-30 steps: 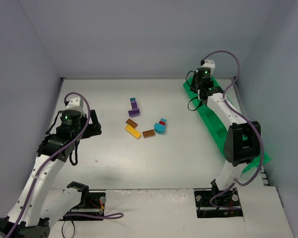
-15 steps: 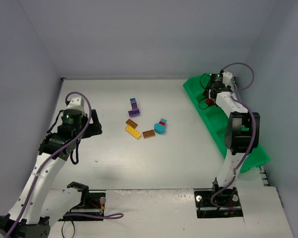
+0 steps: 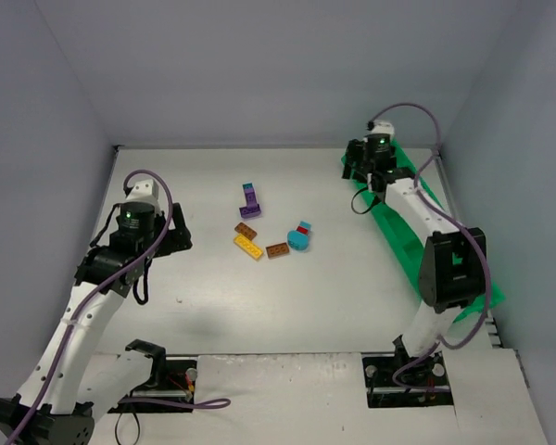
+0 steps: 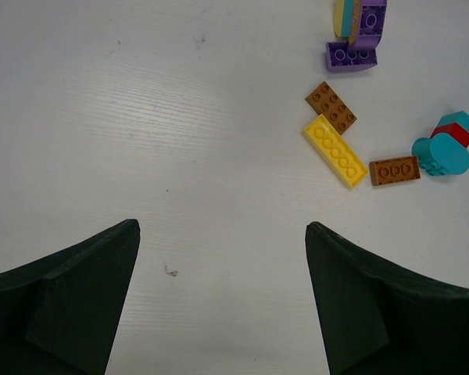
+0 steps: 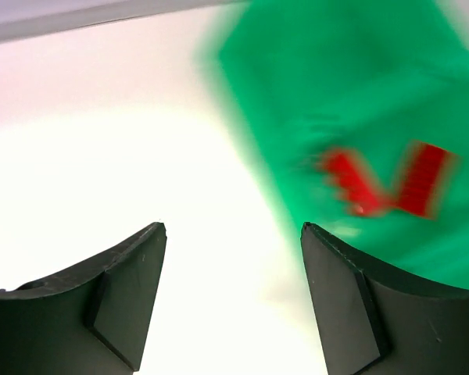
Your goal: Sort the legos into containers by color
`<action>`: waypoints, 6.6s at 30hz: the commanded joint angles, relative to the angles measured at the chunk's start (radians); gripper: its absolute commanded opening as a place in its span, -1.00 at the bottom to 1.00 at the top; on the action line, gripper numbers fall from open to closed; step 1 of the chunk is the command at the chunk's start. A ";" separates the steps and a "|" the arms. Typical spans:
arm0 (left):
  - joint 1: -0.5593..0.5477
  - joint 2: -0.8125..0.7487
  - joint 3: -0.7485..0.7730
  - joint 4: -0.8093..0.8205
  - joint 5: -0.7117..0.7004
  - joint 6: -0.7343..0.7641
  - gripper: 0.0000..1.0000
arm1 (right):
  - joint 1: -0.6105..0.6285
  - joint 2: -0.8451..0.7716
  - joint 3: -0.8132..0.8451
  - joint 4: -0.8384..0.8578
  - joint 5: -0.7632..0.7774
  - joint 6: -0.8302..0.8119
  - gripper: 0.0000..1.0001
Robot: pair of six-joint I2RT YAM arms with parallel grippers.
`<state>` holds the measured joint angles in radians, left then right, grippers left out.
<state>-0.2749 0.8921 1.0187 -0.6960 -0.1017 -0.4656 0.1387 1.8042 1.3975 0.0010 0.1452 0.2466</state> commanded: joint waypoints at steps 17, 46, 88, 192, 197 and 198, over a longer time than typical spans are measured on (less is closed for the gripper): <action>-0.004 -0.024 0.044 0.021 0.000 0.012 0.61 | 0.625 0.104 0.030 0.031 -0.355 -0.311 0.38; -0.004 -0.047 0.029 0.006 0.000 0.015 0.60 | 0.759 0.176 0.023 0.071 -0.115 -0.294 -0.14; -0.004 -0.009 0.034 0.042 0.016 0.018 0.61 | 0.511 -0.051 -0.104 0.088 0.074 -0.045 -1.00; -0.004 -0.016 0.008 0.018 -0.029 0.008 0.61 | 0.138 0.112 0.198 0.205 -0.020 -0.060 -1.00; -0.004 -0.002 0.008 0.021 -0.042 0.008 0.61 | 0.062 0.185 0.262 0.208 0.091 0.049 -1.00; -0.004 0.002 0.009 0.023 -0.044 0.010 0.61 | 0.053 0.198 0.274 0.209 0.100 0.071 -1.00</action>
<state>-0.2749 0.8852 1.0168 -0.7017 -0.1184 -0.4477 0.2100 1.9820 1.6028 0.1425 0.1337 0.2005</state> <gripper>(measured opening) 0.803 0.318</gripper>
